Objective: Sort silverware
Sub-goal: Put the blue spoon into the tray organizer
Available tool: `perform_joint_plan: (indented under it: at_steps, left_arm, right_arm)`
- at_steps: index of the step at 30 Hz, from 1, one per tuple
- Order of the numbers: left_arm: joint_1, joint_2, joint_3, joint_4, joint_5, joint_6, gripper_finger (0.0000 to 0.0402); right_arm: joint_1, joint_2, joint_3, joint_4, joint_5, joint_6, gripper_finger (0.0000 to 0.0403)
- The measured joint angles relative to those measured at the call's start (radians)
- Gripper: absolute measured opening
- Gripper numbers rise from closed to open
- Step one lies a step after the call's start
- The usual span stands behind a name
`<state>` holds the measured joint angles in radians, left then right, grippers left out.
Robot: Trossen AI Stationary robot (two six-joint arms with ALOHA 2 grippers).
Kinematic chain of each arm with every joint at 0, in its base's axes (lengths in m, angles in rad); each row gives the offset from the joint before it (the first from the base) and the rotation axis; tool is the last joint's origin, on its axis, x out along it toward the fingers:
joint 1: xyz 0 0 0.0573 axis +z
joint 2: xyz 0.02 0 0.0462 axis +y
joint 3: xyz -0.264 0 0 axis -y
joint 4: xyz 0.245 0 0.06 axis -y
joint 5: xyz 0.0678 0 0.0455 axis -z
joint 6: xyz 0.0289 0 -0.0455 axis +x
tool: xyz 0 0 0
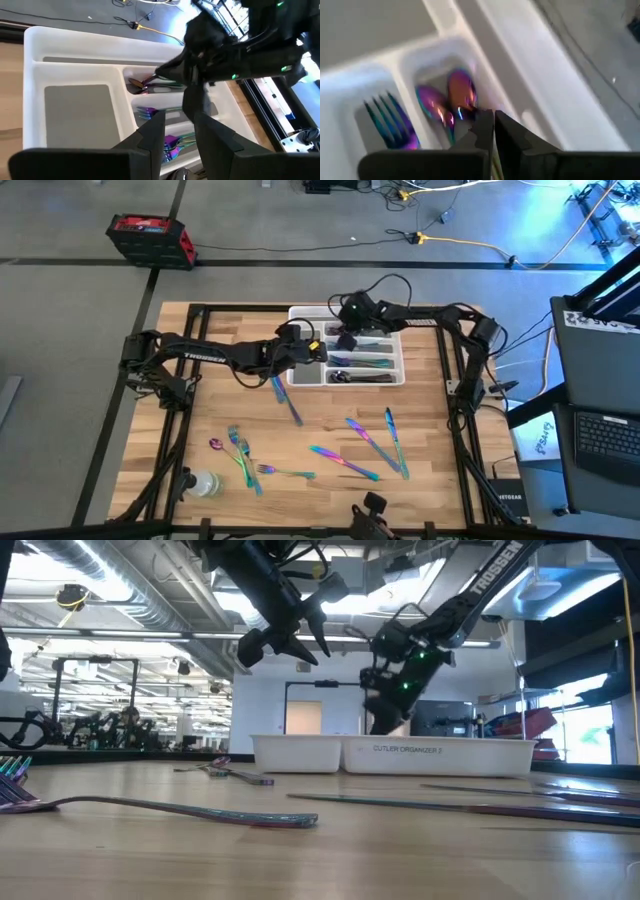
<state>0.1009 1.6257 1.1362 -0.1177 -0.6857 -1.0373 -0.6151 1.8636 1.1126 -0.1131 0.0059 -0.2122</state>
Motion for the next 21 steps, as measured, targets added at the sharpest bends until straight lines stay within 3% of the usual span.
perform_joint_plan:
  at_steps: [9,16,21]
  left_arm:
    - [0.000,0.000,0.000,0.002,-0.010,0.006,0.0090]
    - [0.005,0.000,0.000,0.002,-0.011,0.007,0.0090]
    - [0.005,0.000,0.000,0.002,-0.010,0.009,0.0090]
  right_arm:
    - [-0.020,0.002,0.000,-0.033,-0.066,0.175,0.0000]
    - [-0.103,-0.001,0.000,-0.093,-0.325,0.396,0.0000]
    - [-0.122,-0.002,0.000,-0.103,-0.337,0.326,0.0000]
